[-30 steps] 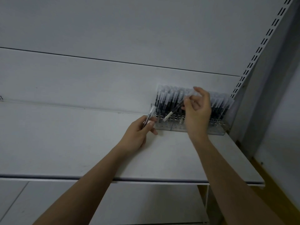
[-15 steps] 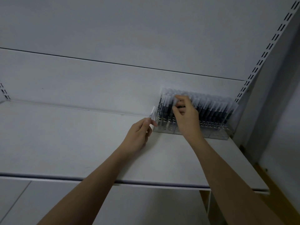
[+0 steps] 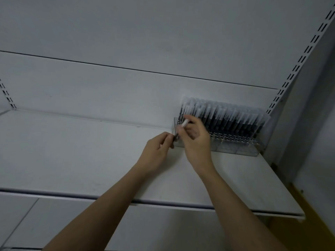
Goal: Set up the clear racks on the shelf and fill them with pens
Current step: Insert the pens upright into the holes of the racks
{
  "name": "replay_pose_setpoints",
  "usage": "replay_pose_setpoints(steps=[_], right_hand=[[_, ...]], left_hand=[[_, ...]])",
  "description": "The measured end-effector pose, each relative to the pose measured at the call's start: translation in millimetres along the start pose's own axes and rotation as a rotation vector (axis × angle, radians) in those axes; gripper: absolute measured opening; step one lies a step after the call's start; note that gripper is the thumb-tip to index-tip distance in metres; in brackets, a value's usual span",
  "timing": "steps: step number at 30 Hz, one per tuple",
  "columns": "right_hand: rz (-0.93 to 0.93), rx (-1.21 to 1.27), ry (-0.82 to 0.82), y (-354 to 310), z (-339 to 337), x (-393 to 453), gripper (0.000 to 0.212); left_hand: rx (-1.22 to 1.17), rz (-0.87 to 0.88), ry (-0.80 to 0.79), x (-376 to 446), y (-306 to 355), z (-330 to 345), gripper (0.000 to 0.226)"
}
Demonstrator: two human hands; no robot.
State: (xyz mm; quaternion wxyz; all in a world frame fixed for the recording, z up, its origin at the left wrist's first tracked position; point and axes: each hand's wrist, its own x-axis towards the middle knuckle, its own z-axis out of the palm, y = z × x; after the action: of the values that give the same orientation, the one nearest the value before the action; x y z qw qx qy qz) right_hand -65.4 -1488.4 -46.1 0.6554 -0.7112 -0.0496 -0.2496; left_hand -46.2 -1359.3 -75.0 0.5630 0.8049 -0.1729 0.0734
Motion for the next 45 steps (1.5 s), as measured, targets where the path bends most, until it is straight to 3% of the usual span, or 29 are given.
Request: replay_pose_setpoints(steps=[3, 7, 12, 19, 25, 30, 35, 40, 45], right_hand=[[-0.051, -0.002, 0.158, -14.0, -18.4, 18.1, 0.03], [-0.168, -0.151, 0.186, -31.9, -46.6, 42.4, 0.027], [-0.226, -0.246, 0.101, -33.1, -63.0, 66.4, 0.023], [-0.236, -0.233, 0.03, -16.7, -73.6, 79.0, 0.022], [-0.293, -0.419, -0.124, 23.1, -66.1, 68.1, 0.018], [-0.241, -0.378, -0.071, 16.3, -70.4, 65.3, 0.022], [-0.312, -0.445, -0.036, -21.5, -68.1, 64.6, 0.032], [-0.258, -0.559, -0.311, -60.5, -4.6, 40.0, 0.02], [-0.186, -0.718, -0.643, -91.3, 107.2, -24.0, 0.031]], left_hand=[[0.455, 0.054, 0.149, 1.6, -8.4, 8.4, 0.028], [0.747, -0.103, -0.021, 0.5, -11.1, 15.3, 0.047], [0.868, -0.127, -0.154, 1.6, -10.5, 16.8, 0.052], [0.908, -0.144, -0.133, 0.7, -7.0, 19.4, 0.056], [0.932, -0.187, -0.094, 2.0, -11.6, 24.7, 0.057], [0.946, -0.192, -0.101, 0.8, -10.1, 24.9, 0.057], [0.902, -0.202, -0.137, -1.3, 1.1, 12.7, 0.053], [0.976, -0.226, -0.161, -19.0, 22.1, -52.1, 0.058], [1.023, -0.283, -0.092, -92.1, 29.1, -168.8, 0.061]])
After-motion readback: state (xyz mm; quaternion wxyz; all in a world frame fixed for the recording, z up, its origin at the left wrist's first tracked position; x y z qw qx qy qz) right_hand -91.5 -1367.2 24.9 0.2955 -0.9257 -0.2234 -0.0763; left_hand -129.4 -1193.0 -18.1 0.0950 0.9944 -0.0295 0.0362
